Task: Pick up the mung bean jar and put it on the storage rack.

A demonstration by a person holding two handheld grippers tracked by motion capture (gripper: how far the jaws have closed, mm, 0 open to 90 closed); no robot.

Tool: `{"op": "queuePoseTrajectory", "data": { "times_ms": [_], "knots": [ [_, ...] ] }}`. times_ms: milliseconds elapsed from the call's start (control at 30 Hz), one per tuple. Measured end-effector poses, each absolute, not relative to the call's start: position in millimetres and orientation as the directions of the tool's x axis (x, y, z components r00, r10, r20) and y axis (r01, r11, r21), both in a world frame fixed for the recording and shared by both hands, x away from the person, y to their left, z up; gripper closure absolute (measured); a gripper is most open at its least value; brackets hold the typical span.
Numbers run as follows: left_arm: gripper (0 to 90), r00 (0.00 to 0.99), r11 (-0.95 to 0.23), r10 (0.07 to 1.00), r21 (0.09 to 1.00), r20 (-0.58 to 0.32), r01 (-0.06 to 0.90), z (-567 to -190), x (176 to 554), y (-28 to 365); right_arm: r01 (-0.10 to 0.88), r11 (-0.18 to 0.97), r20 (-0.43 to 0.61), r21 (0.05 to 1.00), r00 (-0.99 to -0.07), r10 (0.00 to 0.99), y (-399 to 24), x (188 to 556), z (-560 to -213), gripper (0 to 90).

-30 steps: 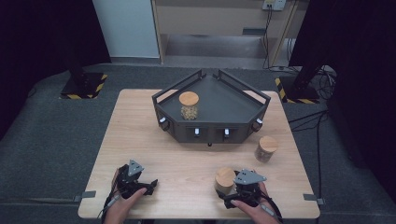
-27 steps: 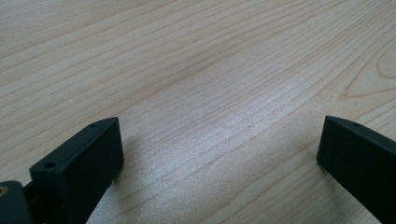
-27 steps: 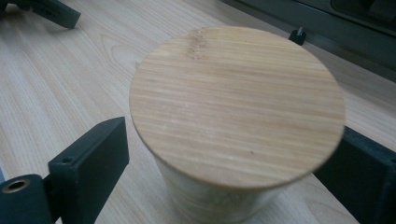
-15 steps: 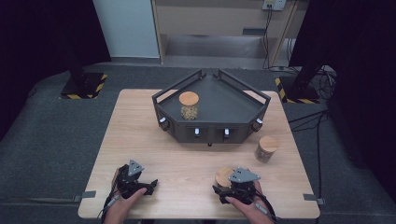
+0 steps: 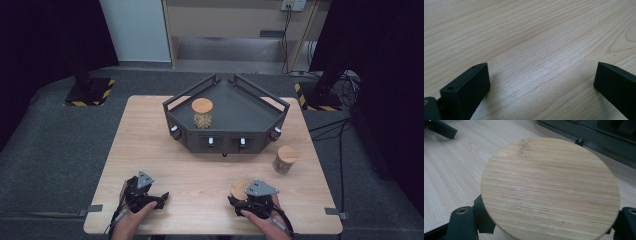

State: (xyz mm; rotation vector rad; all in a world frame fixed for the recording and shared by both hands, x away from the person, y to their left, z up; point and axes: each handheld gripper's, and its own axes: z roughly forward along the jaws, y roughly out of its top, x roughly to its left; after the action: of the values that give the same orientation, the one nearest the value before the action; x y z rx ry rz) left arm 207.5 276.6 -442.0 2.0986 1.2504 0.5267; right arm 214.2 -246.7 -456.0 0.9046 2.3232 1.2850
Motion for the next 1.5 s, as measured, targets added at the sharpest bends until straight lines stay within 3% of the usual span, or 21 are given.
{"op": "queuePoseTrajectory", "data": {
  "times_ms": [1500],
  "knots": [
    [0.0, 0.468, -0.349, 0.884, 0.693, 0.019, 0.631, -441.9, 207.5, 276.2, 0.331, 0.412, -0.022, 0.849, -0.756, 0.654, -239.6, 221.2, -409.2, 25.2]
  ]
}}
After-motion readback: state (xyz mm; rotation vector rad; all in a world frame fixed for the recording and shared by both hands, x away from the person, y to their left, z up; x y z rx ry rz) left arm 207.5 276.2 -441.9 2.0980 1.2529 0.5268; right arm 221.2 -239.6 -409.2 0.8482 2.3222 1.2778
